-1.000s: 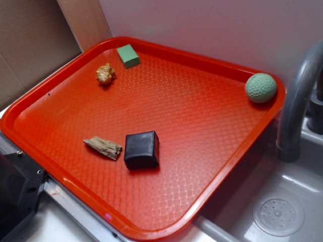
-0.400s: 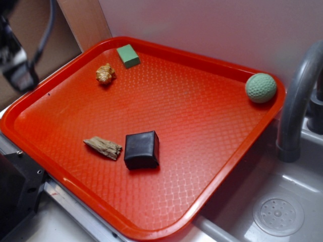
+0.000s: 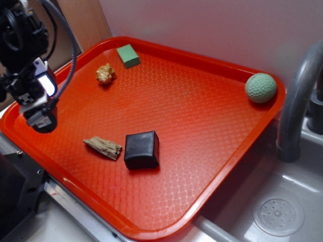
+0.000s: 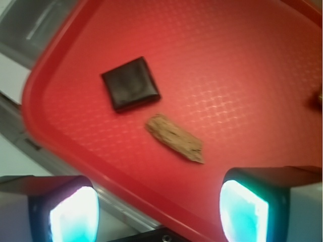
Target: Grab the wood chip.
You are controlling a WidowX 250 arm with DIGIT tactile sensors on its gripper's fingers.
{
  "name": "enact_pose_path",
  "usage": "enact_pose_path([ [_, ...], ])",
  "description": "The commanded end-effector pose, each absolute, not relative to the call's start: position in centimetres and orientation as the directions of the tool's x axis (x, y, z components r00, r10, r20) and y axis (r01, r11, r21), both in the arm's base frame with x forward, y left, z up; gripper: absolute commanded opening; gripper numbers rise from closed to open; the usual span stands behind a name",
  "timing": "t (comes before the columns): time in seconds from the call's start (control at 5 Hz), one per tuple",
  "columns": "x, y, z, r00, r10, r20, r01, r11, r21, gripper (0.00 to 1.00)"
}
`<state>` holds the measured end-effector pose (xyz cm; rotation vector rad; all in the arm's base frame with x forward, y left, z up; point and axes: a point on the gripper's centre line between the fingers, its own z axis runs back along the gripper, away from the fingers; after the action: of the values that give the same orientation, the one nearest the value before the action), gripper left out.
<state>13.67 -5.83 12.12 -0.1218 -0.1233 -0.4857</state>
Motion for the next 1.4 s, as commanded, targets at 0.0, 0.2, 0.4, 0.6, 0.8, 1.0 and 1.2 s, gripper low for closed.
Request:
enact_pose_path([
  [0.0, 13.7, -6.1, 12.6, 0.879, -0.447, 0.165, 0.463, 0.882, -0.081, 1.0],
  [0.2, 13.7, -6.1, 12.6, 0.879, -0.447, 0.165, 0.463, 0.882, -0.081, 1.0],
  [0.4, 13.7, -6.1, 12.6, 0.879, -0.447, 0.165, 0.463, 0.882, -0.081, 1.0],
  [0.6, 15.5, -7.5, 9.6, 0.746, -0.632, 0.213, 0.653, 0.756, -0.047, 1.0],
  [0.8, 15.4, -7.5, 7.5, 0.648, -0.718, 0.254, 0.744, 0.668, -0.006, 1.0],
  [1.0, 15.9, -6.8, 4.0, 0.658, -0.732, 0.178, 0.747, 0.665, -0.026, 1.0],
  [1.2, 15.9, -6.1, 2.2, 0.672, -0.727, 0.141, 0.736, 0.676, -0.024, 1.0],
])
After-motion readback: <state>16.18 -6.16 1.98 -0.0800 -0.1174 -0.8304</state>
